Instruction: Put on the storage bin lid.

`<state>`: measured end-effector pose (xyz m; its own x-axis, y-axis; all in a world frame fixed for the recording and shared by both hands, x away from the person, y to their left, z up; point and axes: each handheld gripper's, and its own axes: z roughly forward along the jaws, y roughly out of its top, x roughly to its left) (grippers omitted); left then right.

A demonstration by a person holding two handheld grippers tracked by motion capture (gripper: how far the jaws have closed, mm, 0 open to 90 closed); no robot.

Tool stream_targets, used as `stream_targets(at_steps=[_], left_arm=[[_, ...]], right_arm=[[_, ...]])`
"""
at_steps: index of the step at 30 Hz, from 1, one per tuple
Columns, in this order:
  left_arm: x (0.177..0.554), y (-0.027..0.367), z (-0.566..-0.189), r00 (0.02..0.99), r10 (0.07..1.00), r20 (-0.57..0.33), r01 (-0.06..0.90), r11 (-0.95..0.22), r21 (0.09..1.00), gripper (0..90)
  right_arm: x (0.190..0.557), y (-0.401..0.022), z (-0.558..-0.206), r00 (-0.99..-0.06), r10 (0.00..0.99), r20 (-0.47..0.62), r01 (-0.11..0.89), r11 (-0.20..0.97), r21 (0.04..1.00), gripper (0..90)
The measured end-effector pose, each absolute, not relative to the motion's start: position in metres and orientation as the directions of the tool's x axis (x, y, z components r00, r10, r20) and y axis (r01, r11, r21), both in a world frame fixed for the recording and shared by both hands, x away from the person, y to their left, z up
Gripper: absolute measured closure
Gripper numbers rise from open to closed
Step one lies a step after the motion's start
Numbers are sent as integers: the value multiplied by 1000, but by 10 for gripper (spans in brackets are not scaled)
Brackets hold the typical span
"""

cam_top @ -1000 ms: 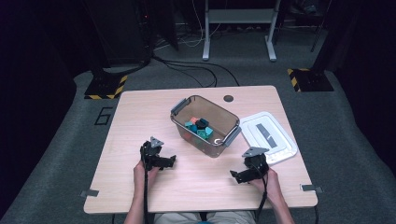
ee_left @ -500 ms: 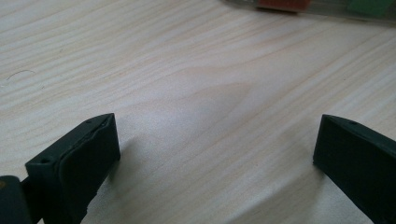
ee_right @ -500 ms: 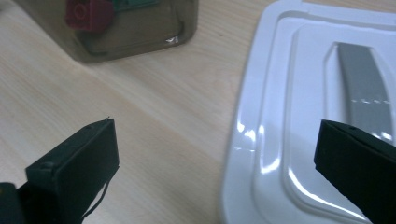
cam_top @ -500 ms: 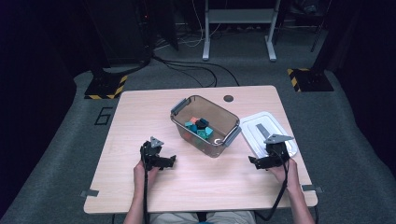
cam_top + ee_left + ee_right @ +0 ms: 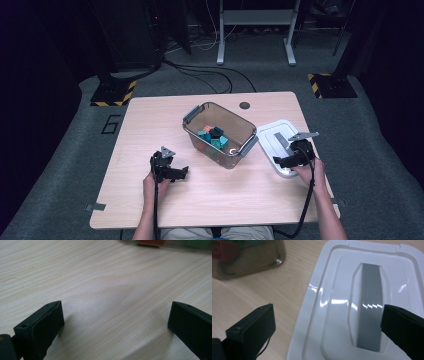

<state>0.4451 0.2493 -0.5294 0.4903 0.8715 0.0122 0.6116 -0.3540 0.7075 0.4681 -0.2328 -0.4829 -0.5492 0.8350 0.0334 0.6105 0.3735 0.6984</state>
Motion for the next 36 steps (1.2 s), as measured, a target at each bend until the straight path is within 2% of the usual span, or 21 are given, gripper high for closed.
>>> stream_targets(at_steps=[5,13,16,18,24,29,30,34,36], left_arm=[[445,249,-529,490,872,12,612,-354,707,4],[445,249,-530,490,872,10,611,-351,710,5],[445,249,-530,489,872,11,610,-351,711,6],[445,249,-530,490,872,11,610,-351,711,6],[445,249,-530,490,872,10,610,-351,711,6],[445,249,-530,490,871,10,609,-351,711,7],[445,249,-530,491,871,10,609,-351,711,7],[445,249,-530,491,871,11,609,-351,711,7],[445,249,-530,490,872,10,610,-351,710,7]], right_arm=[[483,-236,-483,-551,834,27,622,389,679,0],[510,-241,-488,-533,844,54,693,399,600,1],[516,-242,-488,-531,846,48,698,404,591,118],[520,-241,-490,-523,852,17,693,413,591,165],[531,-243,-490,-492,870,43,736,388,555,374],[532,-243,-489,-500,866,18,725,407,556,477],[532,-243,-489,-493,870,12,724,403,559,536],[532,-244,-489,-487,873,-4,731,410,545,620],[532,-245,-489,-489,872,-2,728,410,549,630]])
